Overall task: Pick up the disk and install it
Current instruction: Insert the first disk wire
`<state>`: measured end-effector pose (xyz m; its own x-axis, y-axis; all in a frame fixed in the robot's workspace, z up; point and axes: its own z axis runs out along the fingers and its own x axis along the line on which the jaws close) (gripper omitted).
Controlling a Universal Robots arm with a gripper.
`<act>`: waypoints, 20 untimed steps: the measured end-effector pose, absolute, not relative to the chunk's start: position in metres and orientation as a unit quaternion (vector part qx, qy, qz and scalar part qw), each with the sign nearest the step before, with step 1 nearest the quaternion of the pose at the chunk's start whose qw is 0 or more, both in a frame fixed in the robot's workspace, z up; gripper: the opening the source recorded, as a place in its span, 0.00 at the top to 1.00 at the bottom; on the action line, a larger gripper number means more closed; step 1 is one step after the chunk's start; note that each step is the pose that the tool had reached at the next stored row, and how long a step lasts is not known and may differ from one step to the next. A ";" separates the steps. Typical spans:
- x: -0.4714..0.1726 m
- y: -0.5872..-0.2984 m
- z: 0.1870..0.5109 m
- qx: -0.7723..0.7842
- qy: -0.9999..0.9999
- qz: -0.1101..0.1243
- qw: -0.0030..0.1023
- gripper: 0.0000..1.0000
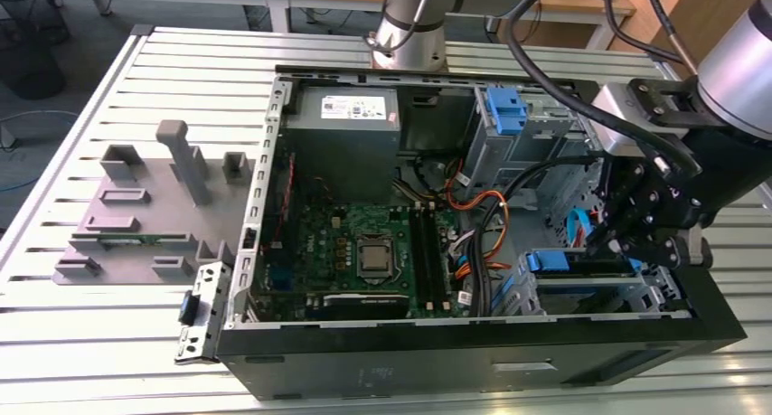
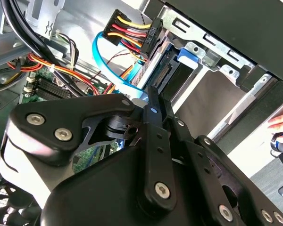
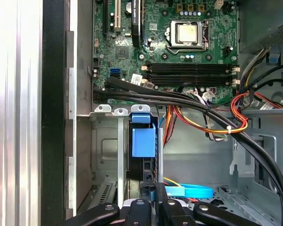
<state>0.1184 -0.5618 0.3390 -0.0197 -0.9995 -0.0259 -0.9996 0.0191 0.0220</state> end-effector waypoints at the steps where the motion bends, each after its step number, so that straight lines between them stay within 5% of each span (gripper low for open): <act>1: 0.118 -0.562 0.339 -0.700 0.714 0.017 0.002 0.84; 16: 0.118 -0.562 0.325 -0.700 0.714 0.017 0.002 0.83; 20: 0.118 -0.562 0.324 -0.700 0.714 0.017 0.002 0.65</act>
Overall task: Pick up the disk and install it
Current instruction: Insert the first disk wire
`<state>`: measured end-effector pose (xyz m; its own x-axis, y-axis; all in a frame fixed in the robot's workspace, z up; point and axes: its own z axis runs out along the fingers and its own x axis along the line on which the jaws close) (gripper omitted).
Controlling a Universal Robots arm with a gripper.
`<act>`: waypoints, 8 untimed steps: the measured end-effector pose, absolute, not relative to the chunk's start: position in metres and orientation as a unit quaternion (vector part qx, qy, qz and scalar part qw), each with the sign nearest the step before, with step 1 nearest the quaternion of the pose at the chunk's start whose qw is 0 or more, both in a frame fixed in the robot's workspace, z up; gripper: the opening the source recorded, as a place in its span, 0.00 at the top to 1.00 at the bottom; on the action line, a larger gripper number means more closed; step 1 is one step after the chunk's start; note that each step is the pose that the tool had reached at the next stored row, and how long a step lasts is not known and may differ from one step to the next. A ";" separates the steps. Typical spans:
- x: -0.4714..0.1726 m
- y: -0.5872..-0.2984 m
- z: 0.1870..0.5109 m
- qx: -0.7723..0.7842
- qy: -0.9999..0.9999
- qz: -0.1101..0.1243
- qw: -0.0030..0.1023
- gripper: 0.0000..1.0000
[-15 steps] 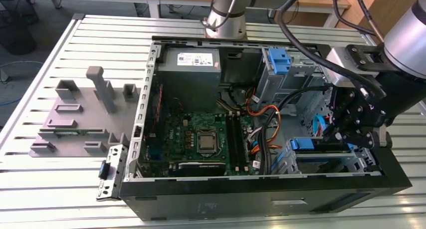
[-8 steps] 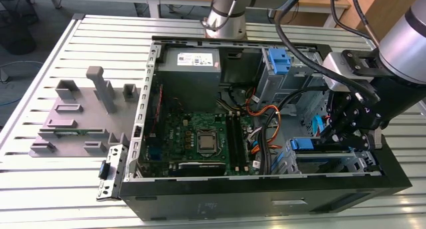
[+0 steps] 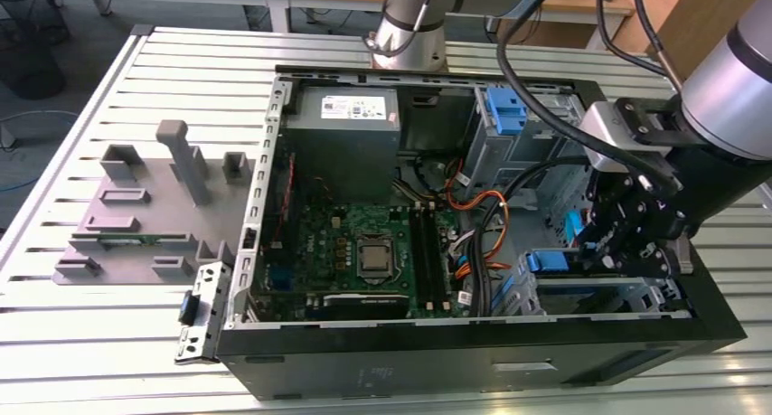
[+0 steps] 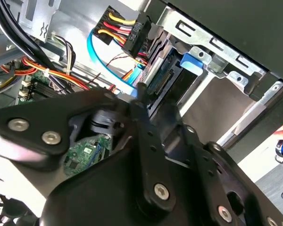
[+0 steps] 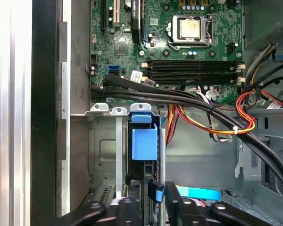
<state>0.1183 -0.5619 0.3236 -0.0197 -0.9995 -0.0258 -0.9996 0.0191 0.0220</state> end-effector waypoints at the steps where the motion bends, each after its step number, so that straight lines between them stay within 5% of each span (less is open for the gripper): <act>1: 0.118 -0.562 0.323 -0.700 0.714 0.017 0.001 0.65; 2: 0.118 -0.562 0.323 -0.700 0.714 0.017 0.001 0.59; 8: 0.118 -0.562 0.322 -0.700 0.714 0.017 0.002 0.59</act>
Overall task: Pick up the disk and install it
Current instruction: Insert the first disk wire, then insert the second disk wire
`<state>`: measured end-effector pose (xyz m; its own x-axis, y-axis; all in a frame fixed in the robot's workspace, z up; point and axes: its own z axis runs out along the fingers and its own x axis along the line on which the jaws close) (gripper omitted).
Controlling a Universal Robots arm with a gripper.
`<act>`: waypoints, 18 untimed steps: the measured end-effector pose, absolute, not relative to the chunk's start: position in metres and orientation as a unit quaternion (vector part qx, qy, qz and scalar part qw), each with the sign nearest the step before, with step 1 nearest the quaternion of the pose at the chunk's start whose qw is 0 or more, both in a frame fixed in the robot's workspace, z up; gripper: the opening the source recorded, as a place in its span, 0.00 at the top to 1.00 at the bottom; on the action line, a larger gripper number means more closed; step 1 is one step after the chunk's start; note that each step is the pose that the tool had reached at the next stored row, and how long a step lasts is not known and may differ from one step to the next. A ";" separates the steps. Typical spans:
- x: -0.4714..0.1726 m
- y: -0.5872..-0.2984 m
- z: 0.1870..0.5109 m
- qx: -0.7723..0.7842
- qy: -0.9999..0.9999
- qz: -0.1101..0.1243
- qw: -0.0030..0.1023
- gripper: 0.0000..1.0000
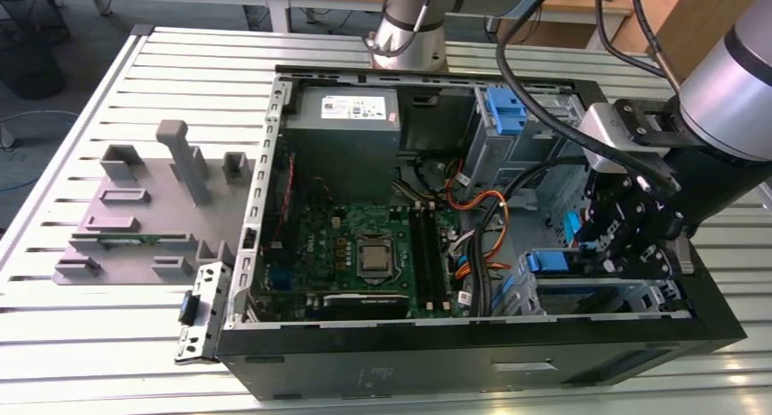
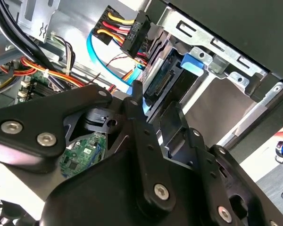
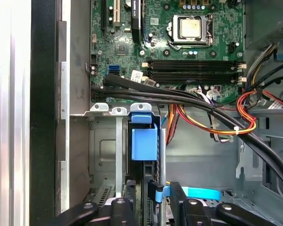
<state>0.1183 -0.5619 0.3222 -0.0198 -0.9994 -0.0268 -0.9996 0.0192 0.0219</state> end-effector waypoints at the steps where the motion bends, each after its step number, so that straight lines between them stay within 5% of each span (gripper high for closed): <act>1: 0.118 -0.562 0.324 -0.700 0.714 0.018 0.002 0.59; 18: 0.118 -0.562 0.351 -0.700 0.714 0.017 0.002 0.59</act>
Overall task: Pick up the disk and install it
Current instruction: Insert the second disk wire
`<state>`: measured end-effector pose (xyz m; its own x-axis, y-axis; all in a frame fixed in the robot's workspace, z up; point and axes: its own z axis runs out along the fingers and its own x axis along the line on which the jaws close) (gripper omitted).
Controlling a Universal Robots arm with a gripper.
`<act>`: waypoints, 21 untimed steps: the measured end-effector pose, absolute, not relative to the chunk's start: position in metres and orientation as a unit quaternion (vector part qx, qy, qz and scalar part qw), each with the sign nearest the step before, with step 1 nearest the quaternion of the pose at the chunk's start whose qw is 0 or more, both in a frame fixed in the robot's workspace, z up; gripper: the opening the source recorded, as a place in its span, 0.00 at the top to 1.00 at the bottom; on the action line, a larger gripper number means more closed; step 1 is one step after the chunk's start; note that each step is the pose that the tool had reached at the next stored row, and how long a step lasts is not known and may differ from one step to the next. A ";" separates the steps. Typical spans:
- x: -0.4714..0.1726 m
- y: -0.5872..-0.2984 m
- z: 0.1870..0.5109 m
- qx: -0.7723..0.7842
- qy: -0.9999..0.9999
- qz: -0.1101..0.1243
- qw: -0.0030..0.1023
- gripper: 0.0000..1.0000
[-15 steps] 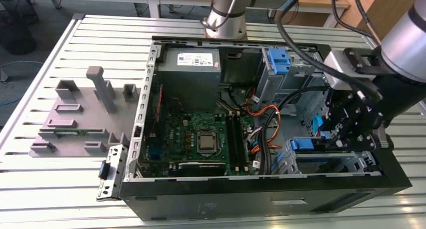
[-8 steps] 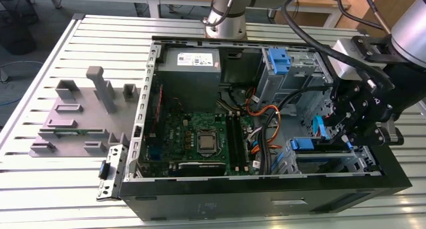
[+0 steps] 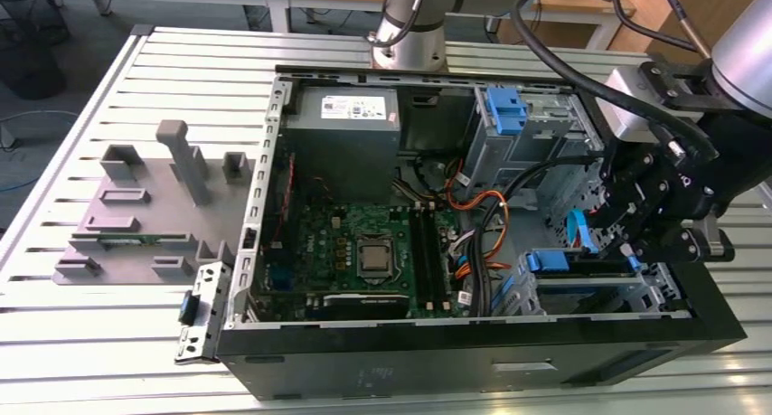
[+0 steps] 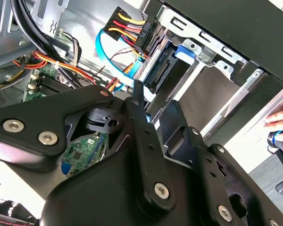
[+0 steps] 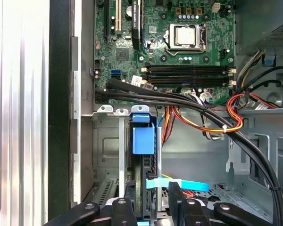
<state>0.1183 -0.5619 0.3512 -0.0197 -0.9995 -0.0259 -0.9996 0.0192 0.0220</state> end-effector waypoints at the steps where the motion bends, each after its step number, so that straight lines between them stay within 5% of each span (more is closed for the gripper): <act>1: 0.118 -0.562 0.351 -0.700 0.714 0.017 0.002 0.59; 21: 0.118 -0.558 0.355 -0.700 0.714 0.017 0.002 0.59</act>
